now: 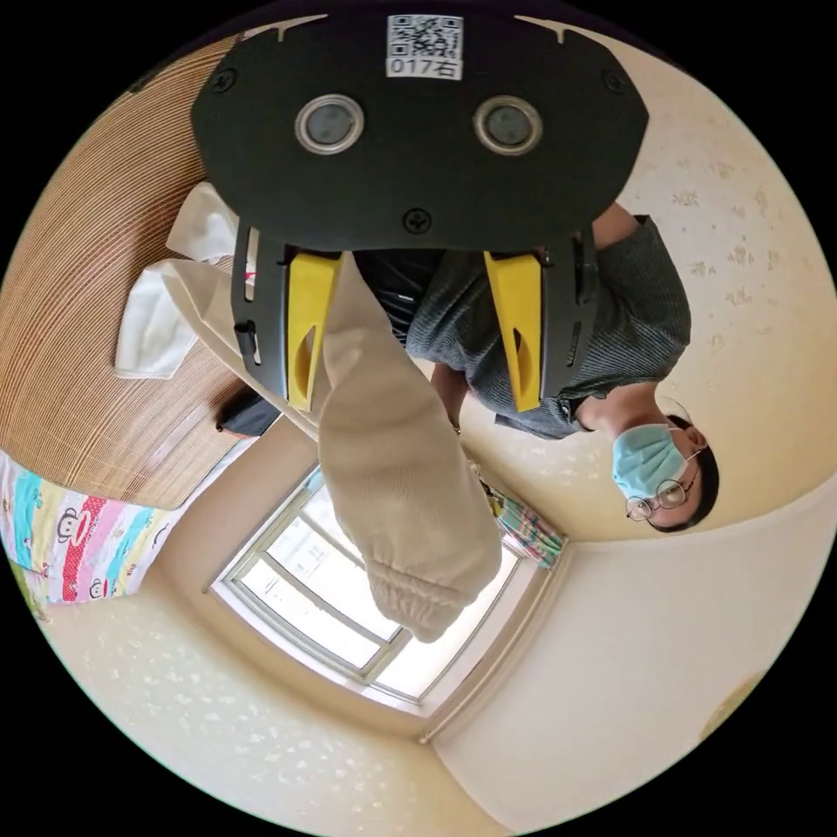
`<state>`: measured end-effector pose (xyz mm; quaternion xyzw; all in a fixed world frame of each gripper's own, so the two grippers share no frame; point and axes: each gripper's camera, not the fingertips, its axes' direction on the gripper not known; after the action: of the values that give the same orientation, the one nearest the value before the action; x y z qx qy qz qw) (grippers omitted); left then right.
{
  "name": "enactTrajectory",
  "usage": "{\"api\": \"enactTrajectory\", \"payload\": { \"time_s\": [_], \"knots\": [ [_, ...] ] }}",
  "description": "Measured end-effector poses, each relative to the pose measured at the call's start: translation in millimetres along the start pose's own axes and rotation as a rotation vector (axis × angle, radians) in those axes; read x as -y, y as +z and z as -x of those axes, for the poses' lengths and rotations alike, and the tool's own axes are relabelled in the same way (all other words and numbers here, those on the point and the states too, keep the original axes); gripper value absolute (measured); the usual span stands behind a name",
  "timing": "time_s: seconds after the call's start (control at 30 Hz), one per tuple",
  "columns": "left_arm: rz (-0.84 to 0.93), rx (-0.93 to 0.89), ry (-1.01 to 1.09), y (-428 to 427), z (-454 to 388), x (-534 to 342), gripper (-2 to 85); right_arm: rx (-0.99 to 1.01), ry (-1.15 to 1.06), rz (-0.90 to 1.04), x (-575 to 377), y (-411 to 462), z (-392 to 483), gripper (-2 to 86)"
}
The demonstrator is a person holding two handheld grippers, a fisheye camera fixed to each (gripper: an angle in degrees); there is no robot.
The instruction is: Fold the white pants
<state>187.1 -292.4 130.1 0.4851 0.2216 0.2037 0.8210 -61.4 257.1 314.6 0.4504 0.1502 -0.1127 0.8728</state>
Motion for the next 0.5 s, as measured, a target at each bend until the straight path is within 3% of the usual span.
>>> {"api": "enactTrajectory", "payload": {
  "time_s": [0.23, 0.37, 0.5],
  "knots": [
    [0.167, -0.019, 0.078, 45, -22, 12, 3.3, -0.027, 0.116, -0.283, 4, 14, 4, 26.7],
    [0.184, -0.049, 0.055, 52, -17, 15, 3.3, -0.377, 0.265, 0.013, 41, 17, 8, 9.4],
    [0.149, -0.008, 0.063, 36, -17, 24, 3.5, -0.752, 0.207, -0.018, 96, -15, 74, 7.2]
  ]
}}
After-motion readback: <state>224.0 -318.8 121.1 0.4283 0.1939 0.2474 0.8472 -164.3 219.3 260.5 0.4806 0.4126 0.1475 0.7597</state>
